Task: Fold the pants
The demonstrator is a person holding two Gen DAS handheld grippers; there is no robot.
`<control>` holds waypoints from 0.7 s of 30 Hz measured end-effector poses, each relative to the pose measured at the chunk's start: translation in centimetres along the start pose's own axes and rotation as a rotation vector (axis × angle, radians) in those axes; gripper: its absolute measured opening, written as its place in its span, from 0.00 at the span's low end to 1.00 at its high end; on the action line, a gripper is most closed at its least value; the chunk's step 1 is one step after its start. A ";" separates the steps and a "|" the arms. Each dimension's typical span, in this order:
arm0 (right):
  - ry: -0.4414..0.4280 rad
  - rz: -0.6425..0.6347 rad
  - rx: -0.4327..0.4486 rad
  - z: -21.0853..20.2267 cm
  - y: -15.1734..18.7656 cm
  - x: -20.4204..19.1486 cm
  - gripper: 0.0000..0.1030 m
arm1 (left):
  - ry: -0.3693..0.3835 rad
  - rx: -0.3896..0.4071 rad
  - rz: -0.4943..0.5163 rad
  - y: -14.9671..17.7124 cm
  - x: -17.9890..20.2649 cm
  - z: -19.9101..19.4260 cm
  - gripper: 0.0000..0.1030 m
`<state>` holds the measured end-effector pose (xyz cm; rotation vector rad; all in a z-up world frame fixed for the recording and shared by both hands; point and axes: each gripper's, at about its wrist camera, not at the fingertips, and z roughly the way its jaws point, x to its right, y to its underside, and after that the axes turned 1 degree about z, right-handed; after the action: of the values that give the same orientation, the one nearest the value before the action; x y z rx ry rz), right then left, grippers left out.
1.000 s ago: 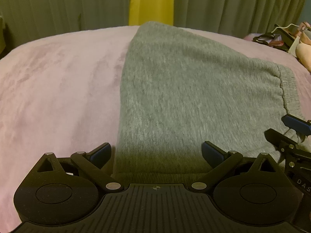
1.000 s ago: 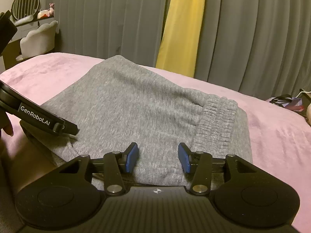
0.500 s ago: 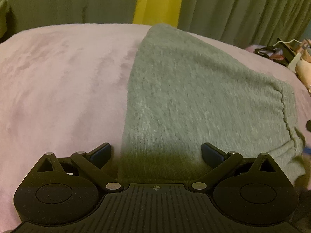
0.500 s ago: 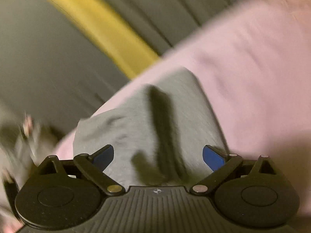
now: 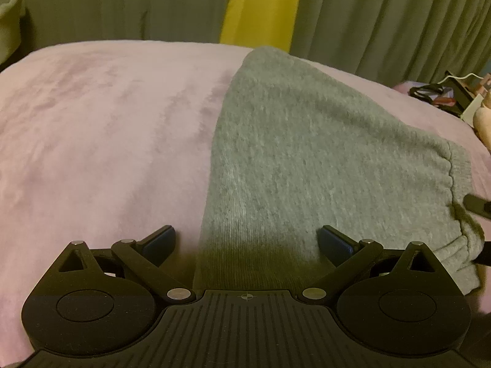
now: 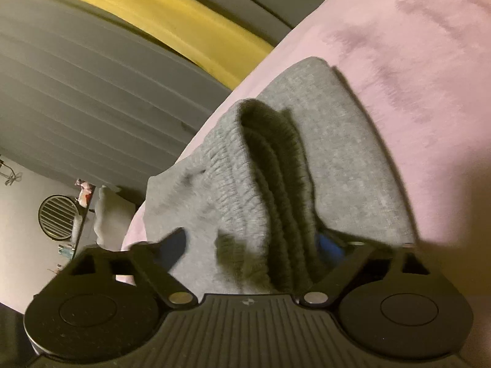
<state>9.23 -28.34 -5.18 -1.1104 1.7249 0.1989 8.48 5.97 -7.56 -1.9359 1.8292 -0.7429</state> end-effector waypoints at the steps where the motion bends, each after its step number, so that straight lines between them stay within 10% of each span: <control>1: -0.002 0.026 0.001 -0.2 -0.1 0.4 0.55 | -0.001 0.001 -0.003 0.0 0.0 0.0 0.99; 6: -0.031 0.109 -0.016 0.0 -0.7 2.1 0.56 | 0.004 -0.004 -0.010 0.0 -0.1 0.2 0.99; 11: -0.062 0.069 -0.036 1.6 -1.2 0.7 0.80 | 0.005 -0.015 -0.011 -0.1 -0.2 0.6 0.99; 13: -0.070 0.081 -0.020 2.0 -1.3 0.6 0.68 | 0.005 -0.014 -0.014 -0.1 -0.2 0.6 0.99; 14: -0.044 0.088 -0.002 1.9 -1.1 0.6 0.42 | 0.003 -0.013 -0.015 -0.1 -0.2 0.6 0.99; 21: -0.048 0.005 0.137 -0.1 0.3 -2.2 0.37 | 0.008 0.044 -0.047 -0.1 -0.5 -0.3 0.99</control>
<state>9.09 -26.99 -3.48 -0.9940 1.6724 0.1082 8.42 6.54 -7.34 -1.9574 1.7627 -0.8003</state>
